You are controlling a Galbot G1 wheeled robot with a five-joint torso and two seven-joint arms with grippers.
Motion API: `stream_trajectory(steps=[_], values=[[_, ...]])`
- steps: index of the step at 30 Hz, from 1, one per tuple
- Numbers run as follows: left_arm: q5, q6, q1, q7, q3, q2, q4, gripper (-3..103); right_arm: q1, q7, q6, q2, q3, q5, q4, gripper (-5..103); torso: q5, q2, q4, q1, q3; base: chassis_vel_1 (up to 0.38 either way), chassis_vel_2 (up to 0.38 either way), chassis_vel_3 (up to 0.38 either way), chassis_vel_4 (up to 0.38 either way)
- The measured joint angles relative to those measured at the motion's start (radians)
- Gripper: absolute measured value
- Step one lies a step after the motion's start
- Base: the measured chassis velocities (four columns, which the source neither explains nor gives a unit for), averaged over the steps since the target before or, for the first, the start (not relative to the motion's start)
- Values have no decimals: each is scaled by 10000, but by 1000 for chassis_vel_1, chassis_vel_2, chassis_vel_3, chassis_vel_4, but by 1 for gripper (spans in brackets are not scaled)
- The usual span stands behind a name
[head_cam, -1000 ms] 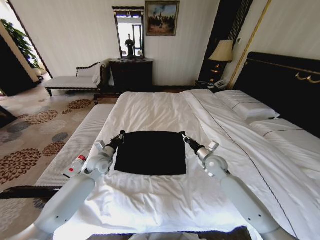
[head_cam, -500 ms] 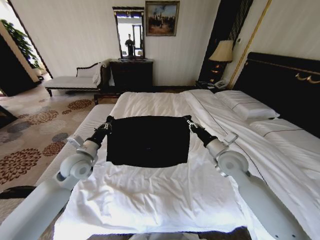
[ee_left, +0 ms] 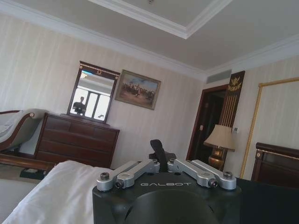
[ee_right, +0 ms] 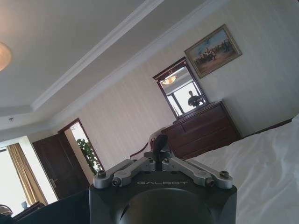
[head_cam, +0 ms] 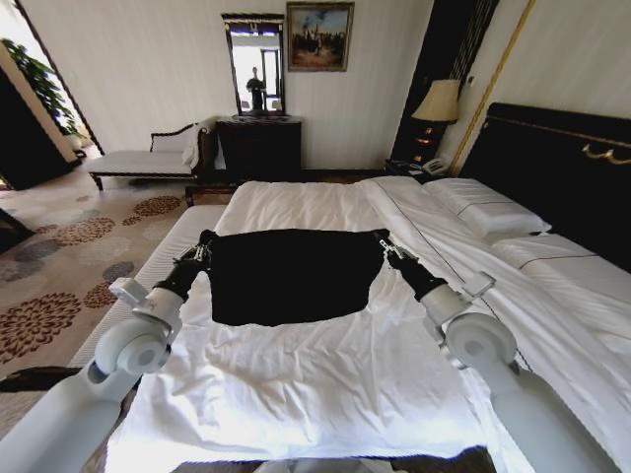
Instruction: Fold the clothes on the bed.
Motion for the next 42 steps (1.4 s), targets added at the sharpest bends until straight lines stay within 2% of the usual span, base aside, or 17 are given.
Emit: stream_trajectory(steps=[3, 6, 7, 9, 11, 13, 15, 20, 23, 24, 28, 29, 32, 35, 36, 42], values=[[137, -1, 300, -51, -81, -93, -253, 1, -483, 121, -27, 27, 219, -15, 322, 1, 0, 0, -1, 2, 0, 0, 0, 0, 0], [509, 20, 1263, -146, -443, -486, -780, 1, -1230, 462, -109, 79, 545, -8, 920, 1, 0, 0, -3, 2, 0, 0, 0, 0, 0], [509, 20, 1263, -146, -443, -486, -780, 1, -1230, 462, -109, 79, 545, -8, 920, 1, 0, 0, -3, 2, 0, 0, 0, 0, 0], [670, 100, 2076, -94, -875, -860, -1208, 1, -1778, 672, -308, 112, 802, -6, 1397, 1, -1, 0, 5, 1, -1, 0, 0, 0, 0], [917, 226, 2726, -58, -1201, -1136, -1423, 1, -2227, 1005, -668, 147, 937, 54, 1762, 1, 0, 2, -1, -1, -2, 0, 0, 0, 0], [1232, 276, 2983, -58, -1181, -1236, -1313, 1, -2343, 1204, -840, 169, 869, 138, 1737, 1, 0, 3, -1, -1, -3, 0, 0, 0, 0], [1836, 267, 2990, -156, -721, -1339, -717, 1, -2122, 1454, -968, 204, 476, 162, 1231, 1, 0, 2, 0, -3, -2, 0, 0, 0, 0], [2128, 330, 1876, -397, 522, -1549, 1060, 1, -759, 1923, -1127, 336, -732, 407, -315, 1, -2, -2, 2, 2, 3, 0, 0, 0, 0], [2323, 283, 509, -303, 1533, -1614, 2409, 1, 406, 1804, -988, 321, -1774, 86, -1852, 1, 2, -3, 2, 3, 4, 0, 0, 0, 0], [2323, 283, 509, -303, 1533, -1614, 2409, 1, 406, 1804, -988, 321, -1774, 86, -1852, 1, 2, -3, 2, 3, 4, 0, 0, 0, 0], [2379, 186, -1727, -406, 3111, -2178, 4753, 1, 2134, 1473, -778, 519, -3403, -197, -4043, 1, 0, -3, -1, 3, 3, 0, 0, 0, 0], [2379, 186, -1727, -406, 3111, -2178, 4753, 1, 2134, 1473, -778, 519, -3403, -197, -4043, 1, 0, -3, -1, 3, 3, 0, 0, 0, 0], [2473, 128, -2899, -518, 4139, -2702, 6174, 1, 3096, 1308, -576, 843, -4203, -427, -5356, 1, 0, -4, 3, 5, 5, 0, 0, 0, 0], [2549, 45, -3511, -532, 4552, -2954, 6809, 1, 3583, 1240, -399, 1034, -4522, -663, -6140, 1, 1, -4, 1, 4, 4, 0, 0, 0, 0], [2594, -35, -4093, -532, 4840, -3168, 7407, 1, 4108, 1213, -286, 1264, -4785, -917, -6949, 1, 0, -4, -2, 3, 3, 0, 0, 0, 0], [2598, -273, -5961, -646, 5700, -3742, 9376, 1, 5294, 1035, -40, 1922, -5097, -1339, -8591, 1, 0, -4, -1, 7, 4, 0, 0, 0, 0]])
